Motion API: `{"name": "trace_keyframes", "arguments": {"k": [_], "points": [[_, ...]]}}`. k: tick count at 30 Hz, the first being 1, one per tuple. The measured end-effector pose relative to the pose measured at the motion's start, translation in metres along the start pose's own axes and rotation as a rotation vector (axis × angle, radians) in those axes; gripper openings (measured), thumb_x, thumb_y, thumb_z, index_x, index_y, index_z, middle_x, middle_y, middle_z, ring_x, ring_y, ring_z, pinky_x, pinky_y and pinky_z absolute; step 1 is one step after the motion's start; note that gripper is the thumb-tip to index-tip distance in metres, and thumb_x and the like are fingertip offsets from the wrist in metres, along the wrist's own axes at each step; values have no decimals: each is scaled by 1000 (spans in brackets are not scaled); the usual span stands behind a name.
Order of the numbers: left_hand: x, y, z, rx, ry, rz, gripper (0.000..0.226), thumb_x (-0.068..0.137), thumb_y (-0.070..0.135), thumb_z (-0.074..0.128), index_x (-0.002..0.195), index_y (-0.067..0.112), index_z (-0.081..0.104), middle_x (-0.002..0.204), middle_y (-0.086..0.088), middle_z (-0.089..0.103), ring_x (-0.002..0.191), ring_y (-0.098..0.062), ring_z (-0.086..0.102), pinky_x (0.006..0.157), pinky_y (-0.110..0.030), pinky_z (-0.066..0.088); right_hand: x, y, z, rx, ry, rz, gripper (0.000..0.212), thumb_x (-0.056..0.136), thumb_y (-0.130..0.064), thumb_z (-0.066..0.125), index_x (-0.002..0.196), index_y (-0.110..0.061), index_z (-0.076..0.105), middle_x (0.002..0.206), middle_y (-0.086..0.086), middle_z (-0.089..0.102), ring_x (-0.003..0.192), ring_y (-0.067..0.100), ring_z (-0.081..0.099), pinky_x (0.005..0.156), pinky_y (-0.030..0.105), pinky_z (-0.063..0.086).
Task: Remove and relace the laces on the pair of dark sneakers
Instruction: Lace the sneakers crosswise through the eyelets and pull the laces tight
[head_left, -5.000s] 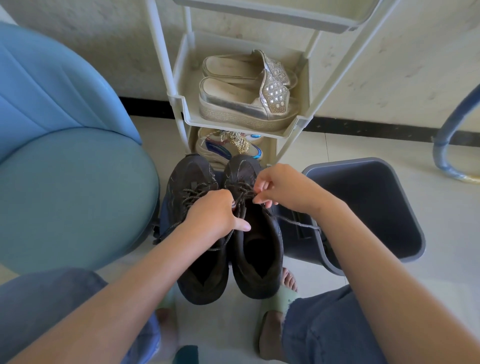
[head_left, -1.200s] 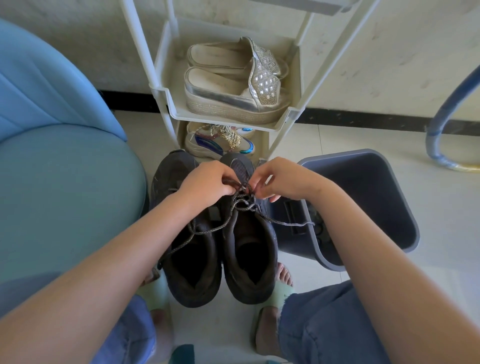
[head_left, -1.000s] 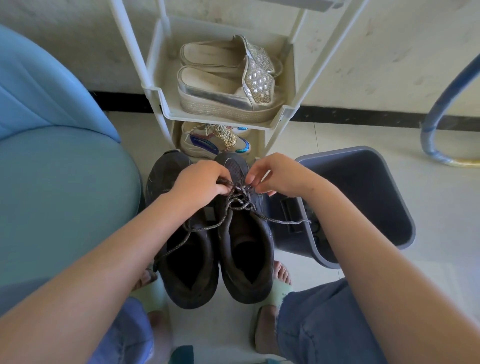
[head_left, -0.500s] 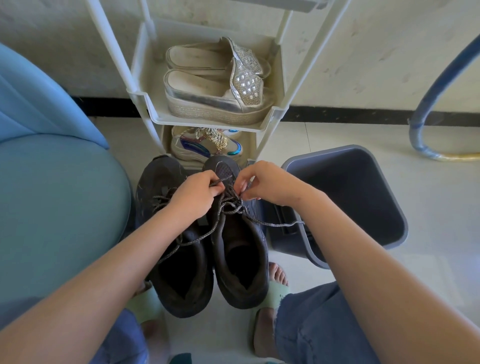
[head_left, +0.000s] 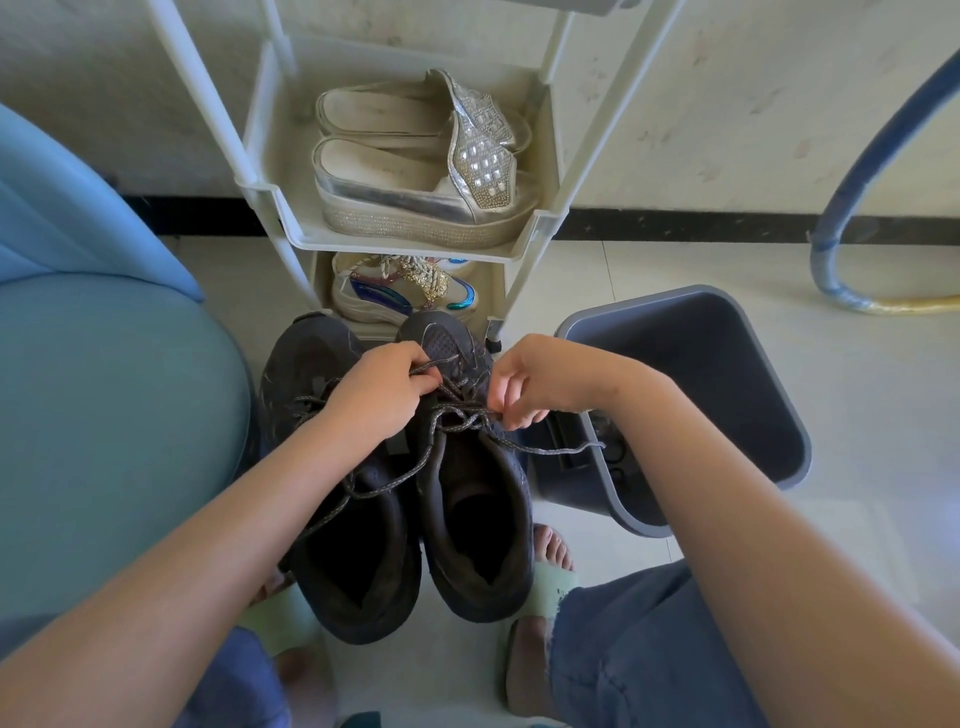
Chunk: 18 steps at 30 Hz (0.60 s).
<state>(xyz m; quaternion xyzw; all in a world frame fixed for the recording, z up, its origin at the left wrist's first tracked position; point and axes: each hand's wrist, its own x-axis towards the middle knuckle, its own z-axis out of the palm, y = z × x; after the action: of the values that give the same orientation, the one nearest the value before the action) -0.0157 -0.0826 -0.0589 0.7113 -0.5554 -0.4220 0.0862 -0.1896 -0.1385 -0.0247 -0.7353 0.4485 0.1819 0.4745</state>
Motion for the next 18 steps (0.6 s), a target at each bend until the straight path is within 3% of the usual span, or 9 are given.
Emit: {"name": "trace_keyframes", "arguments": {"k": [3, 6, 11, 14, 18], "points": [[0, 0, 0, 6, 6, 1, 4, 95, 20, 53, 94, 19, 57, 70, 8, 48, 74, -16, 50, 72, -28, 37, 3, -1, 2, -30, -4, 16, 13, 79, -6, 74, 86, -16, 73, 87, 1, 74, 84, 17, 69, 87, 26, 53], [-2, 1, 0, 16, 18, 23, 5, 95, 19, 54, 94, 20, 58, 70, 9, 49, 70, -13, 50, 71, -28, 37, -1, -4, 0, 108, -5, 47, 11, 83, -3, 66, 90, -9, 73, 92, 6, 75, 74, 7, 70, 79, 16, 55], [-6, 4, -3, 41, -51, 101, 11, 93, 20, 57, 98, 24, 65, 79, 9, 59, 61, -3, 48, 71, -28, 42, -1, -6, 1, 308, 16, 93, 18, 90, -6, 61, 98, 6, 70, 93, 20, 73, 88, 24, 72, 83, 31, 58], [-6, 6, -4, 80, -54, 105, 11, 91, 27, 60, 95, 22, 69, 70, 12, 57, 60, -2, 48, 68, -26, 40, 0, -8, 3, 362, 19, 127, 19, 89, -8, 64, 96, 9, 70, 85, 18, 73, 78, 23, 72, 79, 33, 59], [-10, 9, -7, 53, -52, 85, 9, 87, 29, 66, 92, 24, 71, 66, 13, 56, 66, -5, 52, 67, -24, 38, -1, -12, 3, 409, -2, 181, 15, 86, -3, 68, 97, 5, 64, 73, 14, 68, 62, 17, 66, 66, 27, 60]]}}
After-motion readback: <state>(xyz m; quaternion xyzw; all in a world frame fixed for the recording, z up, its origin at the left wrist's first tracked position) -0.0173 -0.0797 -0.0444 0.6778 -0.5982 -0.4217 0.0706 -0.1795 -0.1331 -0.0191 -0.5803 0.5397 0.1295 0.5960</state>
